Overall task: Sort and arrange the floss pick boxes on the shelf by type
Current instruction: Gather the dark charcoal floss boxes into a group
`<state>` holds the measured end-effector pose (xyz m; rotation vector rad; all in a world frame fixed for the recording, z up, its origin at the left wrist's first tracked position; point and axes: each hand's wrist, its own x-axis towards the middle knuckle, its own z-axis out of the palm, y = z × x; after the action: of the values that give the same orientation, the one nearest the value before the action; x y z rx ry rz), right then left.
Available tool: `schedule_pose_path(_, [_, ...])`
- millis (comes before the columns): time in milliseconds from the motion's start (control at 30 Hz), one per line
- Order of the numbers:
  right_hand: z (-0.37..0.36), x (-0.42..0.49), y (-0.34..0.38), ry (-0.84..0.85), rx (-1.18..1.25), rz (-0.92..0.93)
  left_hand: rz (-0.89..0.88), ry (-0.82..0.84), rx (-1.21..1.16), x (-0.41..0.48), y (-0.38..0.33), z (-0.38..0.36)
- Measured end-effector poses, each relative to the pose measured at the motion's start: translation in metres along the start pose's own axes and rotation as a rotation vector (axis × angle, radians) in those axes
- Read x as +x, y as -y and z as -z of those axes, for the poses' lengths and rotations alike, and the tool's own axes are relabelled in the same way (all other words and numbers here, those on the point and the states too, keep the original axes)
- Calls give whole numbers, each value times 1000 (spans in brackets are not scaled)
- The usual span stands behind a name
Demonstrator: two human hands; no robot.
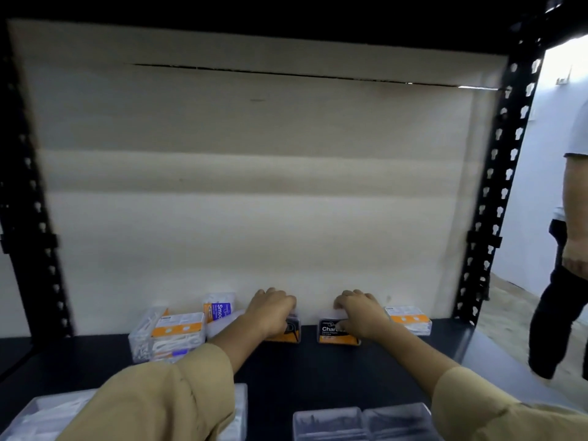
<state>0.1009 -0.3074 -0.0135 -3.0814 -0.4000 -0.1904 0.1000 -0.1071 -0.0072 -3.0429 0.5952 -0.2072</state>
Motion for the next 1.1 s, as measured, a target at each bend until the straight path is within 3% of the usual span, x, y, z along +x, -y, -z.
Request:
schedule_pose_path(167, [15, -29, -8, 35, 144, -12, -14, 54, -115, -14, -19, 13])
schedule_pose_path(633, [30, -114, -11, 249, 233, 70, -190, 259, -278, -72, -71, 26])
schedule_pose_path(867, [37, -129, -10, 386, 357, -1, -111, 310, -372, -82, -60, 28])
schedule_pose_path(1100, [32, -134, -7, 379, 411, -26, -115, 383, -395, -86, -52, 22])
